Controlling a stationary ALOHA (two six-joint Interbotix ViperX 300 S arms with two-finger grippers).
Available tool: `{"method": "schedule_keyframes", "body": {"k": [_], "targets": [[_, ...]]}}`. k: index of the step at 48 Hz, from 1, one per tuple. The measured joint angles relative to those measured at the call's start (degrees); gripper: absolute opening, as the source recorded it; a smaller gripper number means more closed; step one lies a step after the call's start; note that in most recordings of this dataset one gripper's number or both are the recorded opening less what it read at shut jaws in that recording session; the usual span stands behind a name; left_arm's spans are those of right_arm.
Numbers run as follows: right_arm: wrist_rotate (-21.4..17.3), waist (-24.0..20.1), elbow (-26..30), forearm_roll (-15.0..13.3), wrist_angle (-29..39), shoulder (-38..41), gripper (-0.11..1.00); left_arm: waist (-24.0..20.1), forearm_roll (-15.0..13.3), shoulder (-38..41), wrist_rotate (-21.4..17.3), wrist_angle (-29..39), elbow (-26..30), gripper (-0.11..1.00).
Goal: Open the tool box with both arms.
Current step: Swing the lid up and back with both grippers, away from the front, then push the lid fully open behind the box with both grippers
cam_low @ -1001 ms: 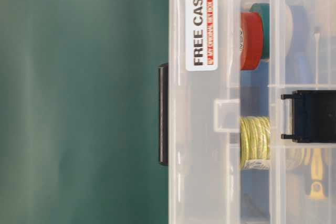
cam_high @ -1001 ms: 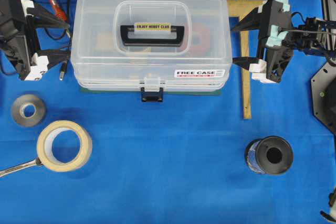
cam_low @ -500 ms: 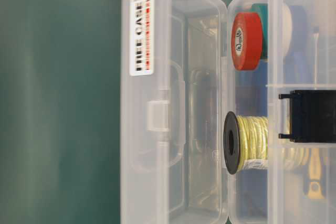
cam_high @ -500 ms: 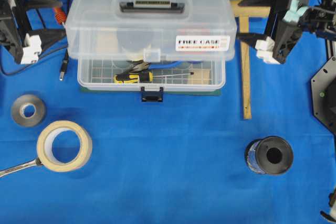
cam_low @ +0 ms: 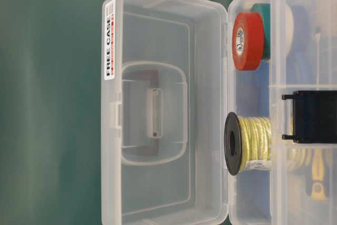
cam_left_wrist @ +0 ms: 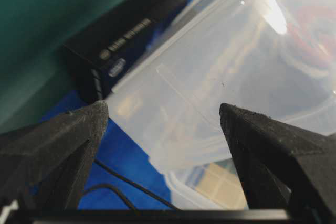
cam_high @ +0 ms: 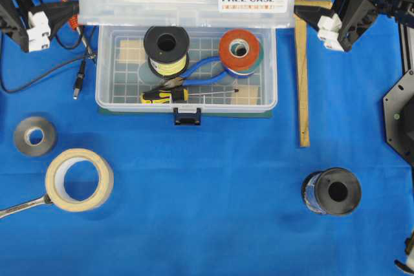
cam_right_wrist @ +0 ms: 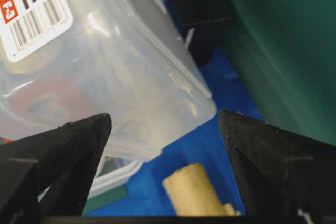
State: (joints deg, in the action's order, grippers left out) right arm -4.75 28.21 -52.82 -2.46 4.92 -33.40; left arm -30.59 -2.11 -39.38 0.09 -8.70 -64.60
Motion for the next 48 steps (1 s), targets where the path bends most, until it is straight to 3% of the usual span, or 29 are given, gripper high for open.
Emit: {"method": "schedule_keyframes", "body": {"k": [30, 48], "targets": [[-0.18, 9.4, 2.64, -0.79, -2.2, 4.13, 0.86, -9.49, -0.26, 13.71, -4.66, -4.48, 8.17, 0.89], [-0.18, 12.57, 4.75, -2.64, -3.16, 8.26, 0.86, -11.16, -0.26, 15.56, -4.66, -3.78, 9.4, 0.89]]}}
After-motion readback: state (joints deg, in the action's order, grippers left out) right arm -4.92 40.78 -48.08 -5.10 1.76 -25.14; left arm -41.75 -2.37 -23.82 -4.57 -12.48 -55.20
